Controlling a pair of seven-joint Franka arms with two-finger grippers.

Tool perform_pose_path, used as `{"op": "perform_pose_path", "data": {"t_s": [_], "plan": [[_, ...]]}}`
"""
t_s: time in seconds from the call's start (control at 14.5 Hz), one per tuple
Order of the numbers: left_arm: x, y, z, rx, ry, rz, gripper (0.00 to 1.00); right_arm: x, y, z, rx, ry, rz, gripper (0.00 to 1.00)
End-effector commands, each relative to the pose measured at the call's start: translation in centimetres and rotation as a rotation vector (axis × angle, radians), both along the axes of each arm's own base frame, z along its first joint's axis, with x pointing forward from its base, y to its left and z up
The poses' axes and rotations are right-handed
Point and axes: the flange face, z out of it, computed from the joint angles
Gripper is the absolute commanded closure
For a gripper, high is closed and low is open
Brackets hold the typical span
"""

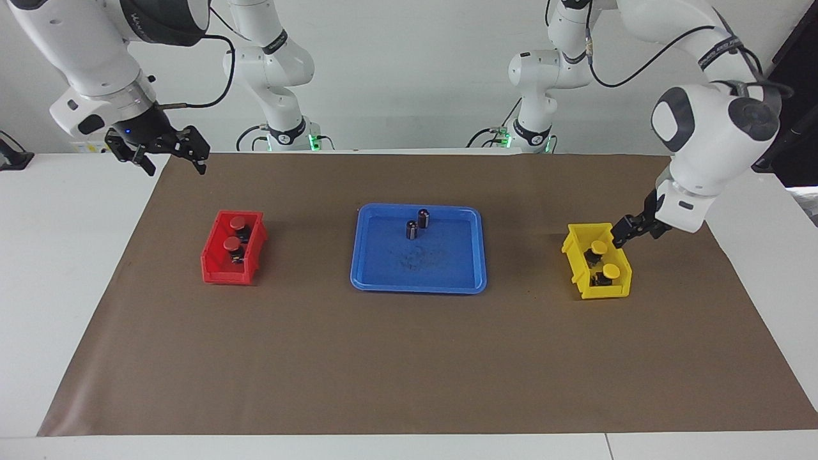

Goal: Sort red and yellow buttons by color

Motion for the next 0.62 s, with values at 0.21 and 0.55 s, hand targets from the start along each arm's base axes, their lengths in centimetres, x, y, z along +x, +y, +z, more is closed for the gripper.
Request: {"op": "perform_pose_path", "data": {"t_s": [0.21, 0.55], "plan": [[-4.1, -0.2, 7.1, 0.013, -0.035, -0.1, 0.0, -0.4, 0.2, -0.1, -0.003, 0.011, -0.009, 0.0], [-4.2, -0.5, 10.2, 0.002, -0.012, -0.11, 0.0, -0.4, 0.2, -0.1, -0.003, 0.011, -0.009, 0.0]]}}
